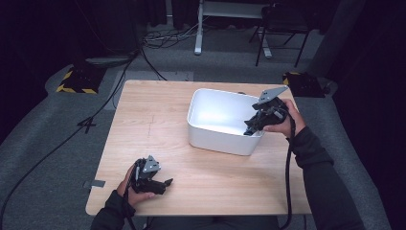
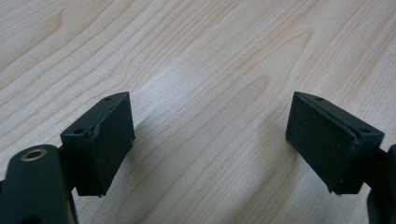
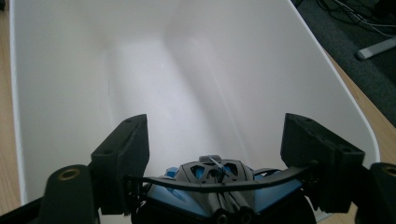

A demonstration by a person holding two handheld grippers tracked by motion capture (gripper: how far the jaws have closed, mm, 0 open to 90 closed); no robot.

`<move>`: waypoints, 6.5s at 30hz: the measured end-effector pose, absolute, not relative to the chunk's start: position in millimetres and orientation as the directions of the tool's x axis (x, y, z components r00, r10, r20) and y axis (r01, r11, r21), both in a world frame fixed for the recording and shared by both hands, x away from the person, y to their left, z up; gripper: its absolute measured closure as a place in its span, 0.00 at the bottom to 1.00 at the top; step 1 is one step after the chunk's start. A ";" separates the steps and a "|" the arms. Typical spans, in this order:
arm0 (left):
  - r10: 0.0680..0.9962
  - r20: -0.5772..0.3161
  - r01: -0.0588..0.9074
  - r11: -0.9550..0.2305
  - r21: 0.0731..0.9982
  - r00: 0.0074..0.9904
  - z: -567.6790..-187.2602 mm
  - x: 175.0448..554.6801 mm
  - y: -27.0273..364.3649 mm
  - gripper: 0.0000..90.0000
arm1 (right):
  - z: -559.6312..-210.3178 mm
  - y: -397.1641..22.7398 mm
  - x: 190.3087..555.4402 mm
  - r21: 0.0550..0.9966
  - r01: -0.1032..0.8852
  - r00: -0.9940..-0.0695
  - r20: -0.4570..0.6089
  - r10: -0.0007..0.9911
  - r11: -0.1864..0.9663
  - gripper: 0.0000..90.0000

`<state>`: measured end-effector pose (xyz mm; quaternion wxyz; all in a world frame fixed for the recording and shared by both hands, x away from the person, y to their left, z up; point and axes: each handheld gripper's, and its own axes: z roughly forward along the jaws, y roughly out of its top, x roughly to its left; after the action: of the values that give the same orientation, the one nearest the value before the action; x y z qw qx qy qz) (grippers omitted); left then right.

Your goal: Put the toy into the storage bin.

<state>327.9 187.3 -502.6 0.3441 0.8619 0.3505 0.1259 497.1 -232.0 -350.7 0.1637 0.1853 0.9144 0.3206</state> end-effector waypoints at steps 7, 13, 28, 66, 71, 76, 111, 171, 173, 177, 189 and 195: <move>0.691 -0.024 0.518 -0.518 0.681 0.723 -502.6 327.9 187.3 0.17 | -345.0 -227.0 496.6 0.583 0.222 -0.887 -0.212 0.411 0.781 0.27; 0.690 -0.025 0.518 -0.519 0.680 0.724 -502.4 327.9 187.4 0.17 | -347.0 -219.7 495.9 0.525 0.210 -0.903 -0.219 0.369 0.825 0.27; 0.692 -0.025 0.519 -0.516 0.681 0.721 -502.6 327.7 187.2 0.17 | -344.5 -215.3 491.7 0.469 0.210 -0.912 -0.222 0.344 0.858 0.27; 0.693 -0.024 0.519 -0.516 0.682 0.721 -502.7 327.7 187.2 0.17 | -337.3 -221.2 483.7 0.538 0.229 -0.913 -0.171 0.371 0.811 0.30; 0.693 -0.025 0.519 -0.516 0.681 0.721 -502.6 327.7 187.2 0.17 | -337.7 -220.7 483.9 0.546 0.226 -0.913 -0.170 0.370 0.807 0.31; 0.694 -0.029 0.521 -0.513 0.682 0.720 -502.8 327.5 187.0 0.17 | -336.0 -220.4 482.3 0.561 0.210 -0.915 -0.176 0.363 0.801 0.31; 0.696 -0.023 0.522 -0.515 0.680 0.717 -502.5 327.6 187.0 0.17 | -334.6 -227.4 471.0 0.706 0.181 -0.847 -0.242 0.473 0.685 0.22; 0.695 -0.027 0.523 -0.514 0.679 0.719 -502.6 327.6 187.0 0.17 | -348.1 -280.0 423.4 0.821 0.193 -0.741 -0.237 0.628 0.537 0.21; 0.696 -0.029 0.524 -0.513 0.680 0.718 -502.6 327.5 186.9 0.17 | -348.5 -281.6 422.2 0.822 0.187 -0.741 -0.241 0.627 0.538 0.21; 0.695 -0.028 0.524 -0.514 0.680 0.718 -502.6 327.5 187.0 0.17 | -349.3 -285.1 418.8 0.824 0.190 -0.742 -0.235 0.628 0.533 0.20; 0.697 -0.029 0.525 -0.511 0.681 0.716 -502.7 327.4 186.8 0.17 | -357.8 -294.5 411.5 0.827 0.193 -0.737 -0.233 0.634 0.528 0.21; 0.698 -0.026 0.524 -0.512 0.681 0.716 -502.6 327.4 186.9 0.17 | -365.0 -297.7 408.1 0.823 0.199 -0.737 -0.232 0.635 0.532 0.20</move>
<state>327.4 186.9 -502.6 0.3435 0.8602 0.3550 0.1265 408.1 -297.7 -365.0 0.2632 0.2498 0.8348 0.4141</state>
